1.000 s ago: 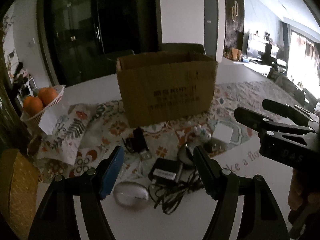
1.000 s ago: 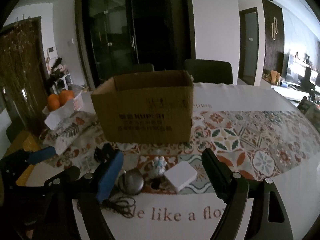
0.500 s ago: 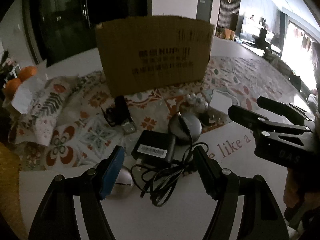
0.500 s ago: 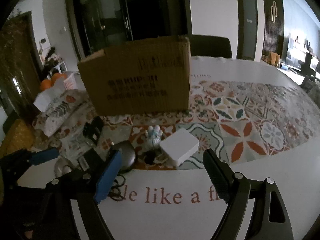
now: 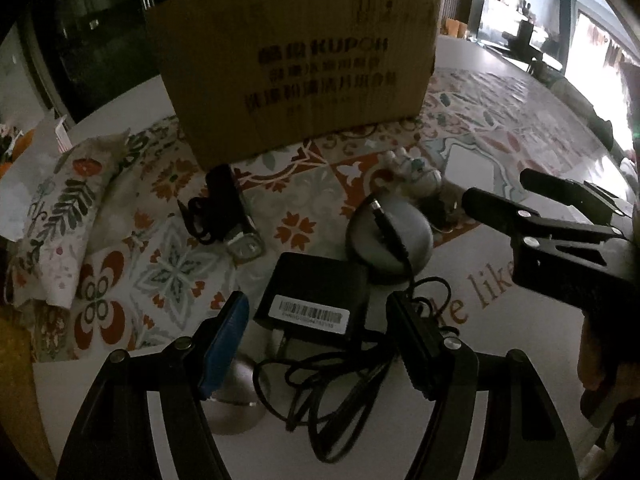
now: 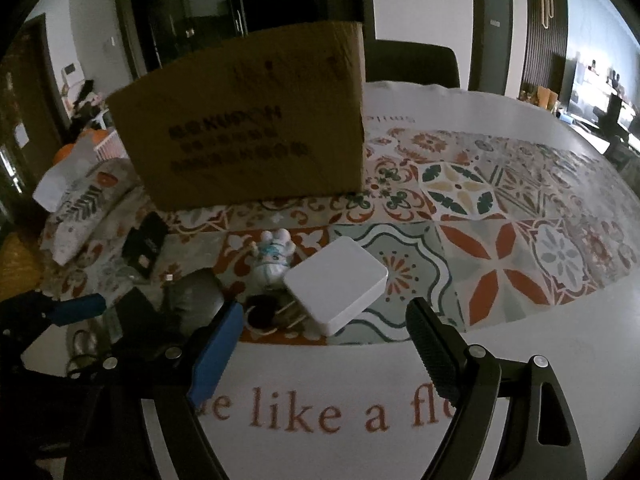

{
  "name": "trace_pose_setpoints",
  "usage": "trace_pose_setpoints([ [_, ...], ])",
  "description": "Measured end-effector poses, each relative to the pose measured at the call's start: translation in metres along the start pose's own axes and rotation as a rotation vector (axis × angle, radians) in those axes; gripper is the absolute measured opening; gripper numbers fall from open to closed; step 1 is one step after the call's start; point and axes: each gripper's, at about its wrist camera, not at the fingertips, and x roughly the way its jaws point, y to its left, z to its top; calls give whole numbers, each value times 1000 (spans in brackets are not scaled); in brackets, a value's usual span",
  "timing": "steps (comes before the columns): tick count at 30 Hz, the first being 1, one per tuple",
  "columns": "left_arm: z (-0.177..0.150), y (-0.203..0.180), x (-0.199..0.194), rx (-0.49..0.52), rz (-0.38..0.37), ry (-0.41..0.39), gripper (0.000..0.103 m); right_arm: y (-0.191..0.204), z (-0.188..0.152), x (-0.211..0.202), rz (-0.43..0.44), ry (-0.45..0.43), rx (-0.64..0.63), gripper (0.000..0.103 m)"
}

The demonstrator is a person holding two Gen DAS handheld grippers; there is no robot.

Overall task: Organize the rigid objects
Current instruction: 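Grasp the small white square box with the right gripper while the left approaches the black adapter, then grasp and lift the black power adapter with the left gripper while the right holds the white box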

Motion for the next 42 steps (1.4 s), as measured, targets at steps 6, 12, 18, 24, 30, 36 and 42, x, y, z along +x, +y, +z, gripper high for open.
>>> trace_pose_setpoints([
  [6, 6, 3, 8, -26, -20, 26, 70, -3, 6, 19, -5, 27, -19, 84],
  [12, 7, 3, 16, -56, -27, 53, 64, -9, 12, 29, -17, 20, -23, 84],
  [18, 5, -1, 20, -64, -45, 61, 63, -11, 10, 37, 8, 33, -51, 84],
  [24, 6, -2, 21, -69, -48, 58, 63, -12, 12, 45, 43, 48, -50, 84],
  [30, 6, 0, 21, -88, -54, 51, 63, -11, 11, 43, 47, 41, -61, 68],
  [36, 3, 0, 18, -97, -62, 45, 63, -11, 9, 39, 44, 46, -44, 68],
  [42, -2, -2, 8, -106, -57, 22, 61, -10, 4, 24, 35, 30, -31, 67],
])
